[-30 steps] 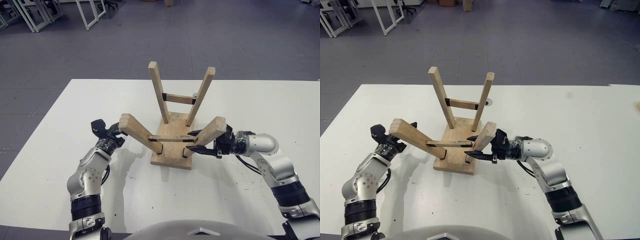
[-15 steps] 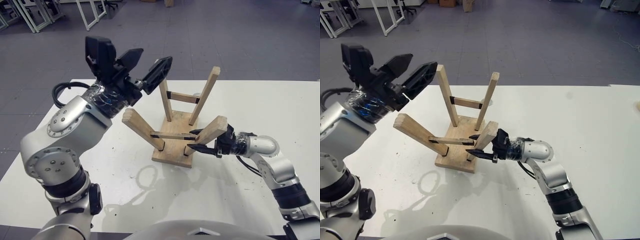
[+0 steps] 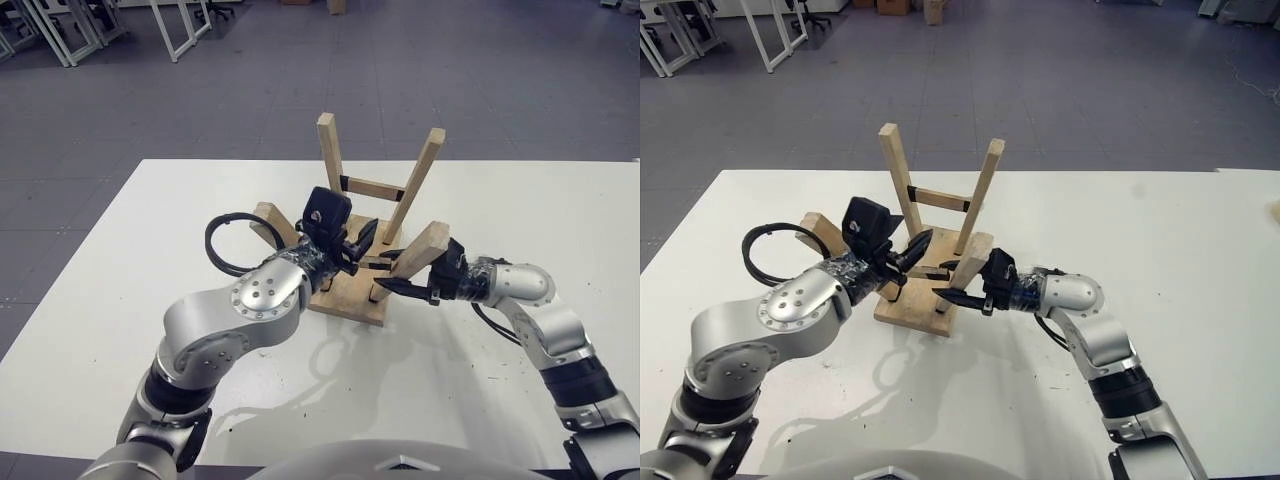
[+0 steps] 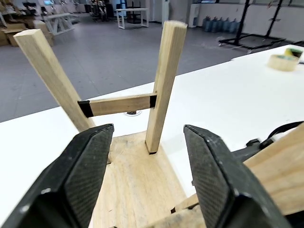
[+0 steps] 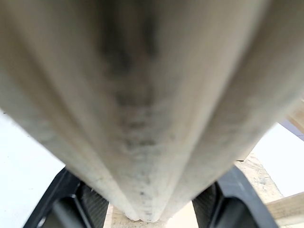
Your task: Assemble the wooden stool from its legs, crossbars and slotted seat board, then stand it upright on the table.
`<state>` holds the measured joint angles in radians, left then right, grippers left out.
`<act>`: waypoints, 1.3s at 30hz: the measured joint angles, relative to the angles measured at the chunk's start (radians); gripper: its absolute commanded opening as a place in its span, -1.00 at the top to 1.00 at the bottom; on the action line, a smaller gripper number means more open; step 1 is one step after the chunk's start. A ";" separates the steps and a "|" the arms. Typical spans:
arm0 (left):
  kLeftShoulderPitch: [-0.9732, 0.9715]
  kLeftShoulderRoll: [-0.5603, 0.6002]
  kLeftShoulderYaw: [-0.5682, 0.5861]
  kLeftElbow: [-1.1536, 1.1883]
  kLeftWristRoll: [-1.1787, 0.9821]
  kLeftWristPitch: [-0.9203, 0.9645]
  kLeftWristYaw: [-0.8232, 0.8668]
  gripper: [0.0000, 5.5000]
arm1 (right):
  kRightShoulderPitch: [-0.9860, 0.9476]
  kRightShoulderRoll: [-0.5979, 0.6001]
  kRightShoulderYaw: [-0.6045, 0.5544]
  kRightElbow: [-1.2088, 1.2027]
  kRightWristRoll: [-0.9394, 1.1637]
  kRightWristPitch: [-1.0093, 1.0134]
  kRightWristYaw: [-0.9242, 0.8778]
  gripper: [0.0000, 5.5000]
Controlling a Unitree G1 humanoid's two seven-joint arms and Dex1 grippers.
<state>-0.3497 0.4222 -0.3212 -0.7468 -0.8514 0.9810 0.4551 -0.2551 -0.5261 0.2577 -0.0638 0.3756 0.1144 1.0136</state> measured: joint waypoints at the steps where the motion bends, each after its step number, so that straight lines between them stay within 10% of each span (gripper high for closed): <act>1: 0.007 -0.004 -0.010 0.000 0.022 -0.006 -0.009 0.00 | -0.005 0.001 0.003 0.005 0.000 0.001 0.000 0.26; 24: 0.239 -0.054 -0.104 0.160 0.463 -0.354 -0.396 0.00 | -0.059 0.034 0.047 -0.035 -0.052 0.142 -0.077 0.26; 39: -0.500 -0.321 0.566 0.087 0.026 0.115 -0.168 0.00 | -0.087 -0.002 0.105 -0.024 -0.048 0.147 -0.097 0.26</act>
<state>-0.8500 0.1014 0.2449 -0.6595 -0.8252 1.0963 0.2869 -0.3425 -0.5282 0.3629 -0.0874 0.3281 0.2611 0.9164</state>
